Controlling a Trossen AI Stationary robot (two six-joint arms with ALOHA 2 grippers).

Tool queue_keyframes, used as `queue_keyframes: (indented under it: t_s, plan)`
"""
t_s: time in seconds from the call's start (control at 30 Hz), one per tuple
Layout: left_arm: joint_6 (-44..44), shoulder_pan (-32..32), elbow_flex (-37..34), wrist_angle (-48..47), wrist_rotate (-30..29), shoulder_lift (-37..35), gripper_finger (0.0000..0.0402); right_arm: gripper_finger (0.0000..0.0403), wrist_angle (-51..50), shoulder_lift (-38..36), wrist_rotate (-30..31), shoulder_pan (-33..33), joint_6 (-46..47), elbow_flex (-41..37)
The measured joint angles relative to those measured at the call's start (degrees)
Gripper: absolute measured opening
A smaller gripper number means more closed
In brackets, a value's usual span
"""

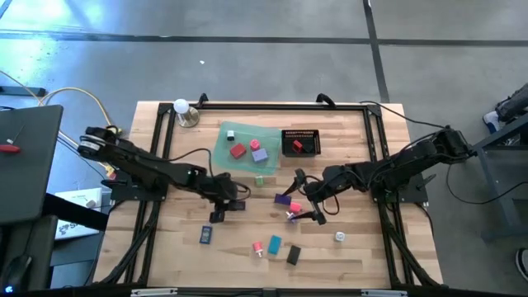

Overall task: Pick & Place Office items
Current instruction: Put the left dark blue digital timer into the black bin

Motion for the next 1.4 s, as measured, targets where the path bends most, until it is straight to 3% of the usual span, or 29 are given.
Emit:
queue_keyframes:
  t_s: [0.17, 0.5, 0.57, 0.73, 0.8, 1.03, 1.4]
  plan:
    - [0.8, -0.5, 0.1, 4.5, -5.6, -4.5, 0.0130, 0.0362, 0.2, 0.0, -0.5, 0.7, -0.1, 0.0]
    - [9.7, -0.1, 0.2, 19.8, -6.6, -7.0, 0.0130, 0.0362, 2.6, 0.0, -6.3, 2.1, -2.9, 0.0]
    - [10.7, 0.4, 0.2, 22.2, -7.0, -6.6, 0.0130, 0.0362, 5.3, 0.0, -2.1, 2.1, -3.7, 0.0]
    - [12.8, 1.4, 0.2, 28.8, -8.9, -5.8, 0.0130, 0.0362, 10.5, 0.0, 16.6, 1.9, -3.8, 0.0]
    - [13.7, 1.7, 0.3, 32.7, -8.9, -4.8, 0.0130, 0.0362, 11.1, 0.0, 20.6, 1.5, -4.0, 0.0]
    - [14.2, 3.4, 0.3, 38.5, -8.8, -0.2, 0.0130, 0.0362, 11.4, 0.3, 15.0, -0.9, -3.5, 0.0]
    - [13.9, 4.4, 0.3, 46.2, -8.4, 5.6, 0.0130, 0.0362, 18.6, 9.3, 16.1, -3.1, -3.7, 0.0]
